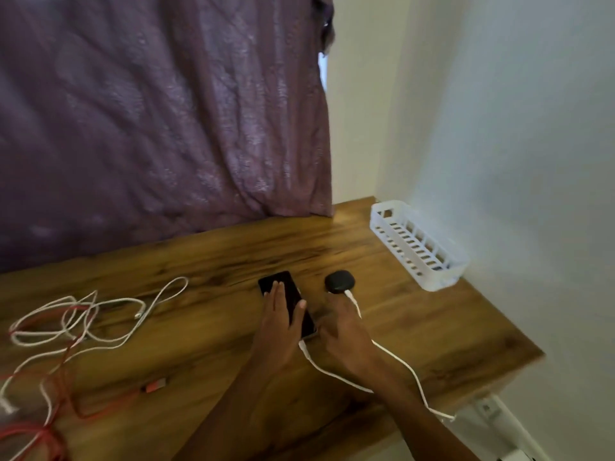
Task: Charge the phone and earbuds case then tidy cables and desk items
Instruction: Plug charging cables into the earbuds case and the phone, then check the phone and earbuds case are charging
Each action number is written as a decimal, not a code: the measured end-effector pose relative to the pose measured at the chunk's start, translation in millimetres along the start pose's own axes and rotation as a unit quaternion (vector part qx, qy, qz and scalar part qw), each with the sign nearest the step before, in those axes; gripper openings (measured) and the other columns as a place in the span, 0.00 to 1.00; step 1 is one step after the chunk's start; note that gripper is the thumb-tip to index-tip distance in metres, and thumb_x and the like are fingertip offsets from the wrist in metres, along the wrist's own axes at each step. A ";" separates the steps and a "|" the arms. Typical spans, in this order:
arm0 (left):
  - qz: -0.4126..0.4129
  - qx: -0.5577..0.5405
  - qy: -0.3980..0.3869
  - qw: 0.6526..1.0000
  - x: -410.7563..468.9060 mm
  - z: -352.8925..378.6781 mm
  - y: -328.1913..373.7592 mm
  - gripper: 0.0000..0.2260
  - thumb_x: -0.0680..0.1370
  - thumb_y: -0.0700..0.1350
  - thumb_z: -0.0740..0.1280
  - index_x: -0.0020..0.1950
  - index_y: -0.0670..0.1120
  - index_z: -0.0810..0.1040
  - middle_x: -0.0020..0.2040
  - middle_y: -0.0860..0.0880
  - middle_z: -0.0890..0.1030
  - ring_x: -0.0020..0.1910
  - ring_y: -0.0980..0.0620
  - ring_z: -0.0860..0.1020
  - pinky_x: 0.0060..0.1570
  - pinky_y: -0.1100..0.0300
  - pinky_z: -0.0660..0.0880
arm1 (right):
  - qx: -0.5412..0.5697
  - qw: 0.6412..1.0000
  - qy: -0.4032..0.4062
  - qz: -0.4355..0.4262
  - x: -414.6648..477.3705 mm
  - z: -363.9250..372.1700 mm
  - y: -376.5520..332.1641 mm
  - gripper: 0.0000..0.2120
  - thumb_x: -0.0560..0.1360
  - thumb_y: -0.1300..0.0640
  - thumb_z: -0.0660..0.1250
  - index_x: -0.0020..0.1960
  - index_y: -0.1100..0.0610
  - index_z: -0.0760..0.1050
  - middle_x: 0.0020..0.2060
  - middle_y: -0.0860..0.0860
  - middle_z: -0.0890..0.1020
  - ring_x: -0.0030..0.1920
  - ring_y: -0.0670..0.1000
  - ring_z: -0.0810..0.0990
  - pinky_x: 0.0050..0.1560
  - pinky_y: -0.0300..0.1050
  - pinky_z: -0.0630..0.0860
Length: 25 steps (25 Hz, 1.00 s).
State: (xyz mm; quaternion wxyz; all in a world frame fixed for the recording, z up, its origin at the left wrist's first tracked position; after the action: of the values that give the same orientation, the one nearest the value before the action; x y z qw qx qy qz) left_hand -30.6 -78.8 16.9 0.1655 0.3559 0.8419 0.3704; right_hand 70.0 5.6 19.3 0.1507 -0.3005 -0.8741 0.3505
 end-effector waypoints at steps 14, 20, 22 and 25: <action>-0.338 -0.507 0.104 0.786 -13.6 3.3 -42.0 0.09 0.81 0.42 0.54 0.54 0.44 0.73 0.47 0.50 0.76 0.49 0.51 0.74 0.52 0.55 0.69 | 0.209 0.946 -0.101 0.226 37.3 34.4 18.2 0.16 0.80 0.58 0.53 0.65 0.61 0.68 0.57 0.55 0.74 0.54 0.52 0.73 0.39 0.39 0.66; -0.332 -0.583 0.100 0.735 -14.1 14.1 -43.2 0.11 0.80 0.40 0.54 0.52 0.42 0.75 0.57 0.40 0.77 0.53 0.44 0.77 0.43 0.51 0.75 | 0.369 0.870 -0.084 0.315 24.0 44.3 19.3 0.12 0.80 0.62 0.52 0.51 0.64 0.73 0.47 0.60 0.76 0.46 0.54 0.74 0.41 0.43 0.71; -0.292 -0.606 0.097 0.734 -11.0 6.3 -31.3 0.13 0.81 0.41 0.53 0.60 0.44 0.74 0.58 0.41 0.77 0.56 0.44 0.76 0.44 0.50 0.76 | 0.425 0.852 -0.082 0.294 25.0 36.2 11.4 0.12 0.79 0.62 0.52 0.50 0.63 0.74 0.45 0.57 0.77 0.46 0.53 0.76 0.42 0.43 0.73; -0.202 -0.609 0.079 0.763 -0.5 -17.3 -0.8 0.16 0.81 0.41 0.52 0.64 0.51 0.72 0.58 0.44 0.78 0.56 0.46 0.78 0.40 0.52 0.77 | 0.511 0.830 -0.066 0.215 35.6 7.8 -19.8 0.14 0.80 0.63 0.52 0.49 0.58 0.77 0.50 0.57 0.80 0.51 0.53 0.79 0.54 0.49 0.76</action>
State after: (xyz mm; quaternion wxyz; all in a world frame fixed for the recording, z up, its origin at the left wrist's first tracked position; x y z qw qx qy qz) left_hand -40.1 -88.2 27.9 0.3511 -0.0283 0.5019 0.7900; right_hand 30.4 12.6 29.5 0.1456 -0.3369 -0.4915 0.7898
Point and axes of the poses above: each hand's wrist, its own x-axis towards the middle knuckle, its own z-axis out of the palm, y = z × x, the point moved 8 cm from there along x, towards the middle knuckle
